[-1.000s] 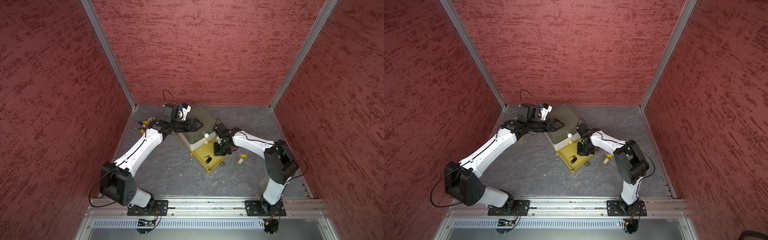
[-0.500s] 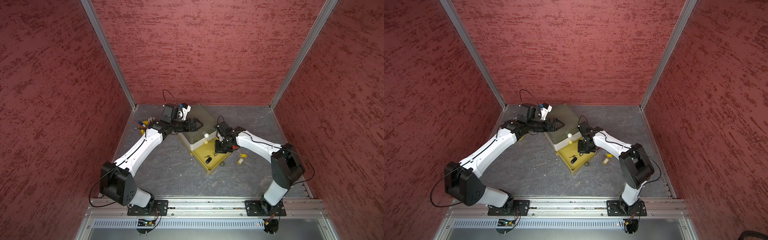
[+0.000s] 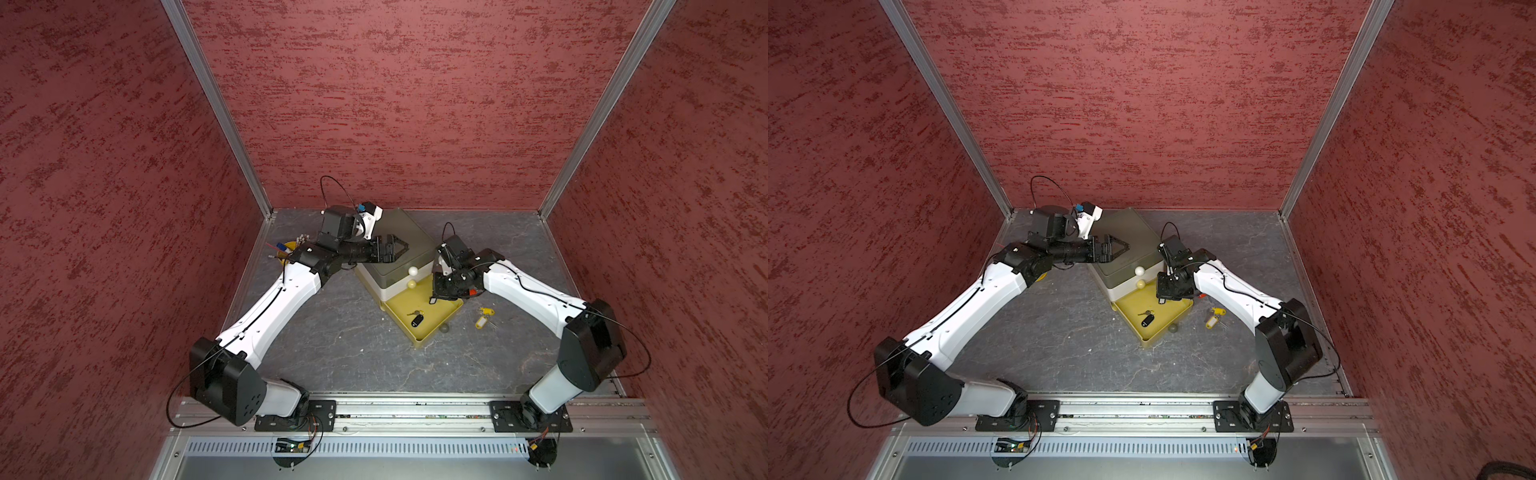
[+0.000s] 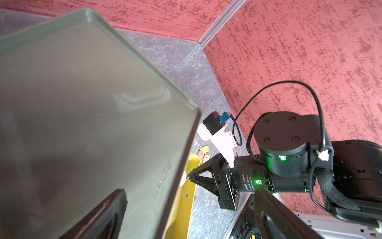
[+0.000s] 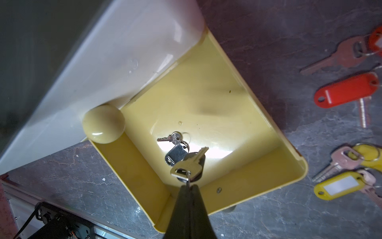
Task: Take the keys out of the drawer
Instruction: Pick up the key from the drawer.
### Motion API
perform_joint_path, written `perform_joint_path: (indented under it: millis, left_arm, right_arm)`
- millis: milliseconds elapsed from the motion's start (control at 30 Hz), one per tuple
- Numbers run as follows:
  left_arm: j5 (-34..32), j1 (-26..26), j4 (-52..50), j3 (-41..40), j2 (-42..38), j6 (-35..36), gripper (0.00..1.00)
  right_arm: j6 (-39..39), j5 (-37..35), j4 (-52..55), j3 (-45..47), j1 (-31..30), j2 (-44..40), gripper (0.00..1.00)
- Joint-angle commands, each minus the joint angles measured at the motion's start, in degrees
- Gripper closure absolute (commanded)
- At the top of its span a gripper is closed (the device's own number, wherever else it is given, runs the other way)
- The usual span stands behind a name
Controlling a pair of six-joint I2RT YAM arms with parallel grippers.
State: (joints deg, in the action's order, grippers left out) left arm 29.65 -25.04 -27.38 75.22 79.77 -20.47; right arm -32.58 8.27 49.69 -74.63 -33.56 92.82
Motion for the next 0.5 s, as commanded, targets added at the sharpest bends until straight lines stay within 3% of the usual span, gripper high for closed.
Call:
perform_joint_path:
  millis: [0, 467]
  left_arm:
    - [0.0, -1.5, 1.7, -0.2, -1.7, 2.7, 0.0]
    - [0.2, -12.3, 4.7, -3.9, -5.8, 15.3, 0.0]
  right_arm:
    - [-0.4, -2.1, 2.4, -2.2, -0.3, -2.9, 1.0]
    - [-1.6, -4.2, 9.1, -3.0, -0.3, -12.5, 1.0]
